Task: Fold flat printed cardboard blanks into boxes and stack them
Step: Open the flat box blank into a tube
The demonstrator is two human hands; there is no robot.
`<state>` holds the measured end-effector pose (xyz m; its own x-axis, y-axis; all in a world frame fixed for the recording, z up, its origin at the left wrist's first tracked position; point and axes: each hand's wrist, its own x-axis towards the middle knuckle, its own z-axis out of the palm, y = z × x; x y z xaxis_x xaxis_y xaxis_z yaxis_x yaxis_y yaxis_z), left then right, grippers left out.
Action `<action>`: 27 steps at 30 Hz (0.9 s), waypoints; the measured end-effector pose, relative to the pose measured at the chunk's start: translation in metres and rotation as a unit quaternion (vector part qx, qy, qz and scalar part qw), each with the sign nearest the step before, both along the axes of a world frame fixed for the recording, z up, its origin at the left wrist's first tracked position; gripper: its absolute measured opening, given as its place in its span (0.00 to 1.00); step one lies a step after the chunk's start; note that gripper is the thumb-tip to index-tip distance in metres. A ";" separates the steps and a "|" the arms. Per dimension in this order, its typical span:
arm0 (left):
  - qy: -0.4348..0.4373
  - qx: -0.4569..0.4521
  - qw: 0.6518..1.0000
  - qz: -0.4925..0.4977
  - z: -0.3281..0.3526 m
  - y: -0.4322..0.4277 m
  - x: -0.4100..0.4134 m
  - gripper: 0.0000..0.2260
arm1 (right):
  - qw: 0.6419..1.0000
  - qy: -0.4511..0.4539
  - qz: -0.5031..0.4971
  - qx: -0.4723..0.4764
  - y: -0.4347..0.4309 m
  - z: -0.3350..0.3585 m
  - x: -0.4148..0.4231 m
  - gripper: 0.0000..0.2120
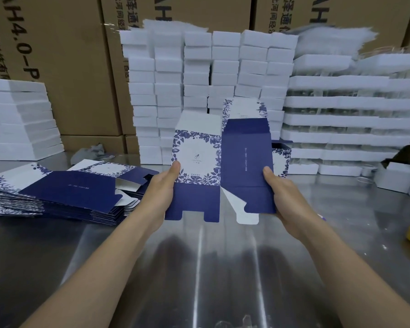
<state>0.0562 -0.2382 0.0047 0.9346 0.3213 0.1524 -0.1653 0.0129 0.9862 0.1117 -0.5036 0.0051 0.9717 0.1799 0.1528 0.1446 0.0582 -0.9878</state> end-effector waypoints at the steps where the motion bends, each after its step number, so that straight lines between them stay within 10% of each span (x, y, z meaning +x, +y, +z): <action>1: 0.008 -0.009 1.000 -0.003 0.000 0.001 0.001 0.19 | 1.000 0.002 0.001 -0.005 -0.001 -0.001 0.000 0.19; 27: 0.031 0.019 0.999 -0.015 -0.002 0.017 0.007 0.20 | 0.999 0.029 -0.007 0.032 -0.015 -0.008 0.007 0.18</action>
<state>0.0634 -0.2214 0.0031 0.9519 0.2875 0.1060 -0.1044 -0.0211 0.9943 0.1189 -0.5185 -0.0026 0.9817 0.1573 0.1070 0.0884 0.1205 -0.9888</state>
